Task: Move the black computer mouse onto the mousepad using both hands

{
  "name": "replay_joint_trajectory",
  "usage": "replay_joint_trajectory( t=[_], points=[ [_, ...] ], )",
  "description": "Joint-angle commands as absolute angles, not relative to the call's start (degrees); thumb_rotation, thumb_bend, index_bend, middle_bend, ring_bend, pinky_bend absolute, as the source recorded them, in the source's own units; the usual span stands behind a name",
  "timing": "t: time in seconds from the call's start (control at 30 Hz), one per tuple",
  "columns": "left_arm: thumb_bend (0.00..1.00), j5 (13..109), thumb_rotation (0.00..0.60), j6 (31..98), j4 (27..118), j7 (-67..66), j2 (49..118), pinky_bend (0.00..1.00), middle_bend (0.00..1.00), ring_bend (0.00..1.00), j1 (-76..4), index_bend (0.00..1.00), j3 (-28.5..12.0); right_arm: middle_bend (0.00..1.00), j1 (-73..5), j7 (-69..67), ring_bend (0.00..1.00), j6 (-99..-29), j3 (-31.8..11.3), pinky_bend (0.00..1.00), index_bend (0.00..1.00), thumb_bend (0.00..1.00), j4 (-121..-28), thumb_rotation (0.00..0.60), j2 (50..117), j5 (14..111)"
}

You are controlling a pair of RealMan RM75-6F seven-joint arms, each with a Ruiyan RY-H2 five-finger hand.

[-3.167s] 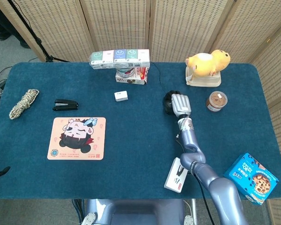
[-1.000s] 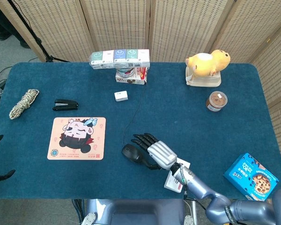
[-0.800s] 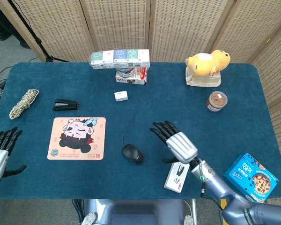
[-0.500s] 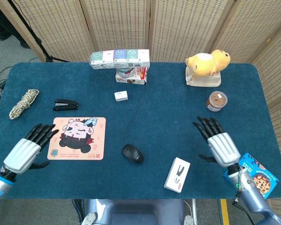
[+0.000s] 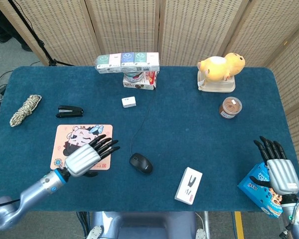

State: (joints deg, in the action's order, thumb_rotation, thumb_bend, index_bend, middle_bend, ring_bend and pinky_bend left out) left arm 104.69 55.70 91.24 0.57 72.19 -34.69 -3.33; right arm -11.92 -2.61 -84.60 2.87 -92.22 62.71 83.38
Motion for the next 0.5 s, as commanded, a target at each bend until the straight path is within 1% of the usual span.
replay_joint_trajectory(
  t=[0.03,0.17,0.3,0.5],
  points=[
    [0.00,101.96,0.600,51.27,90.75,-3.04,76.73,0.04,0.00,0.00,-38.56,0.01,-5.03,0.00,-10.76,-4.23,0.00,-85.56,2.37,0.00,0.00,0.00,-91.98,0.600,61.99,83.48],
    [0.00,98.93,0.600,46.93,89.34,-6.13,81.26,0.10,0.00,0.00,-42.17,0.03,-6.41,0.00,-9.94,-4.78,0.00,-87.11,0.78,0.00,0.00,0.00,-91.90,0.600,60.80,83.47],
    [0.00,95.02,0.600,43.31,87.36,-9.35,84.94,0.11,0.00,0.00,-44.63,0.03,-7.22,0.00,-9.37,-6.16,0.00,-86.99,-0.46,0.00,0.00,0.00,-91.28,0.600,60.61,82.60],
    [0.00,90.86,0.600,41.12,84.54,-12.30,88.44,0.11,0.00,0.01,-46.81,0.04,-7.64,0.00,-9.15,-6.63,0.00,-85.81,-1.41,0.00,0.00,0.00,-90.68,0.600,60.74,82.28]
  ],
)
